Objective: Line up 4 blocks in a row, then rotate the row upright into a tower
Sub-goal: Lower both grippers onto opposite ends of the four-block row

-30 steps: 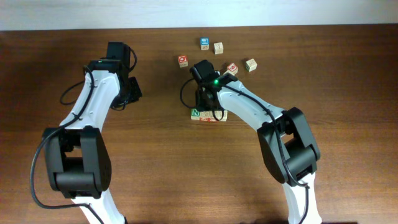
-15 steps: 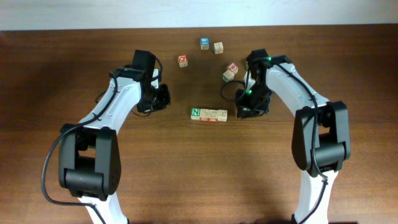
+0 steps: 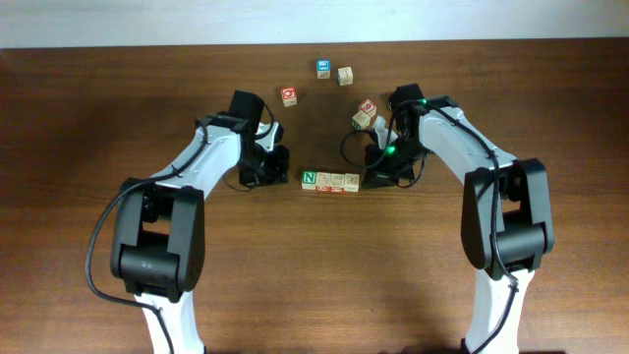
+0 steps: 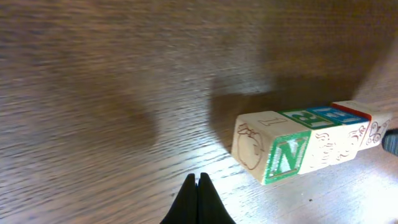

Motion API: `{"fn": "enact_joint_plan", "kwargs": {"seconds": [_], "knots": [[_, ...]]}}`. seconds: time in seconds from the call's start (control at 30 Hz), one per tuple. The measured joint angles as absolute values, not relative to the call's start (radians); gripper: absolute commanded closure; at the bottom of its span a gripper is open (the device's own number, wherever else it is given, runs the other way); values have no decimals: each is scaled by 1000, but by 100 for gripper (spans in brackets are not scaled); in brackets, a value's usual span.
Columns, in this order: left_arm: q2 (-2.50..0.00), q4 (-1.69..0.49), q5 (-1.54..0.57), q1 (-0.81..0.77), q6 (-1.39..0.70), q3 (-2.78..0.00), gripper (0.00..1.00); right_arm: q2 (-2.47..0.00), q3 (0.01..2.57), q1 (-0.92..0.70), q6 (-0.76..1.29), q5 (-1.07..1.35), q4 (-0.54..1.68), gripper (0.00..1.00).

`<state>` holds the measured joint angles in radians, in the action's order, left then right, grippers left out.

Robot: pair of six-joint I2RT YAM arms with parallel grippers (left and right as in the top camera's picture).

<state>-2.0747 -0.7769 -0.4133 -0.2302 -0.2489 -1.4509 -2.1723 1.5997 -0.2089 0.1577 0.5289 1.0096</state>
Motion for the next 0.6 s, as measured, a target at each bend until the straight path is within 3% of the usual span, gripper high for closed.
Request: {"fn": "enact_joint_plan", "kwargs": {"seconds": [0.6], "knots": [[-2075, -769, -415, -230, -249, -1451, 100, -2172, 1567, -287, 236, 469, 859, 96]]}}
